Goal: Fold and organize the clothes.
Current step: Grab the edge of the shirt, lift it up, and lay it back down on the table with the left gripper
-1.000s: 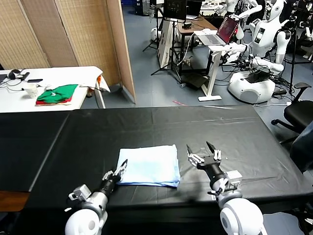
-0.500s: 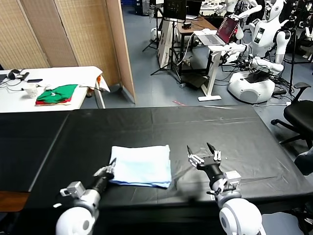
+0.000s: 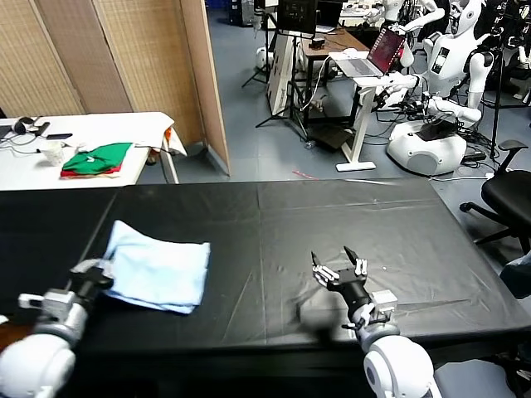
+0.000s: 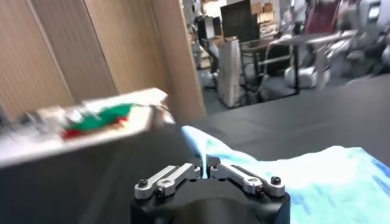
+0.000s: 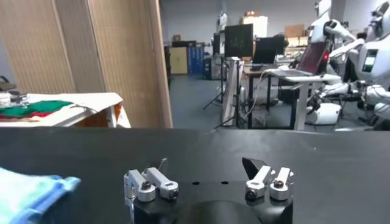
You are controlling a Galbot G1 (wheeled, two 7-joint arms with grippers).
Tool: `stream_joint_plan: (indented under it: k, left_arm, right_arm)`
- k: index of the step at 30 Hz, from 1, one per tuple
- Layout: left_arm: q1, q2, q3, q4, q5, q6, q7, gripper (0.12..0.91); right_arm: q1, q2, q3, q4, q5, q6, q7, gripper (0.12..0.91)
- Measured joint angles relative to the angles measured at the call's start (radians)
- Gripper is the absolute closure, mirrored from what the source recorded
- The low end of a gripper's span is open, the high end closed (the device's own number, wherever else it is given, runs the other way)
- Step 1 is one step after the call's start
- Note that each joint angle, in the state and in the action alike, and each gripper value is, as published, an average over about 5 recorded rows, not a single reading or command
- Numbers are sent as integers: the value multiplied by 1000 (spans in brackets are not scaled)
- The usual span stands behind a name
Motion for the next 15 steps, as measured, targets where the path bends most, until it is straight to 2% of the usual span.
stream_joint_plan:
  k: [4,8,11,15]
  left_arm:
    - [42,71,-95,-25,-2,19,-20,850]
    - [51,72,-115,-83,-51,69,-65,850]
    - [35,27,-59,-136,-76,94,-86,850]
    - [2,-65,77,-177,-137,112,-102,850]
  right_arm:
    - [-2,2,-2,-7,1,3,-1,118]
    - [-13,9,-5,-13,-2,8,-2,118]
    - [-23,16,-3,-11,-8,9,-2,118]
    - [-38,19,7,-4,-11,10,-4,118]
